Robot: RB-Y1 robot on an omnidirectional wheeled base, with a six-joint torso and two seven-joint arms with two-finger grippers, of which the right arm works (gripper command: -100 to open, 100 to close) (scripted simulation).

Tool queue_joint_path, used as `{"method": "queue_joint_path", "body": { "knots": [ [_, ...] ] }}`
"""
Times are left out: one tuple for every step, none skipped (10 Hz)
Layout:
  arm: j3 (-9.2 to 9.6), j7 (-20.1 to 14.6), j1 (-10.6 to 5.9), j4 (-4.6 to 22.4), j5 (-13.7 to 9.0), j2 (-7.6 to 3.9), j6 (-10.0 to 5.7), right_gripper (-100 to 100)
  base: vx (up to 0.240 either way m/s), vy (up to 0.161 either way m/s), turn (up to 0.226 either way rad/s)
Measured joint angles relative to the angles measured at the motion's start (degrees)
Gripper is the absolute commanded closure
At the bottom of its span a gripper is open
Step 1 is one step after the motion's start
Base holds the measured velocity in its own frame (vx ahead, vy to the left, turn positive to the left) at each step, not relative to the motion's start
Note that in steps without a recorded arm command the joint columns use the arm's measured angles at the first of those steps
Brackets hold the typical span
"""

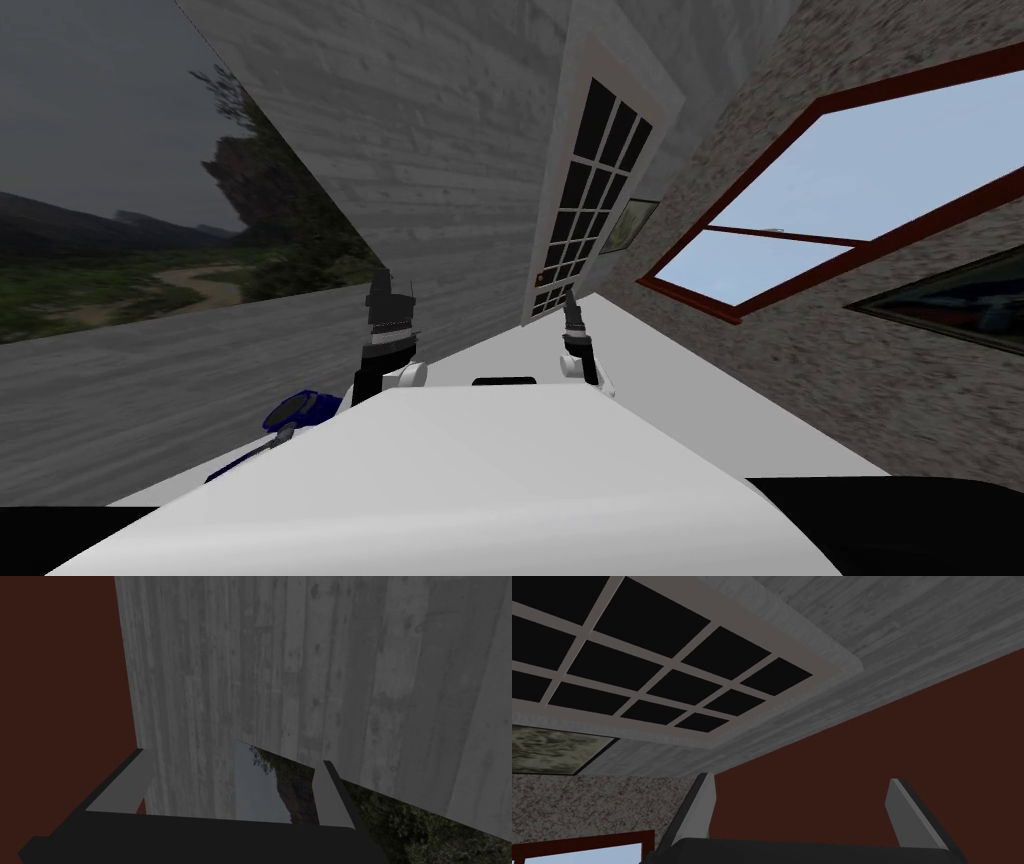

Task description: Pull the door open

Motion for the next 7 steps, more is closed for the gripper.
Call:
{"method": "queue_joint_path", "body": {
  "knots": [
    [-0.1,1.2,-0.73,2.0,0.0,-0.31,-0.4,-100,0.091,-0.071,0.159],
    [-0.33,2.2,-1.28,3.9,-0.1,-0.84,-0.71,-100,0.089,-0.088,0.133],
    [-0.36,3.4,-1.86,5.8,0.0,-1.08,-1.09,-100,0.074,-0.08,0.153],
    [-0.32,4.7,-2.17,7.7,0.1,-1.29,-1.58,-100,0.066,-0.075,0.144],
    [-0.4,5.9,-2.71,9.7,0.1,-1.64,-2.03,-100,0.068,-0.07,0.14],
    [-0.51,7.1,-3.21,11.8,0.1,-2.03,-2.47,-100,0.076,-0.069,0.136],
    [-0.51,8.2,-3.39,13.7,0.2,-2.31,-3.06,-100,0.08,-0.076,0.154]
  ]
}}
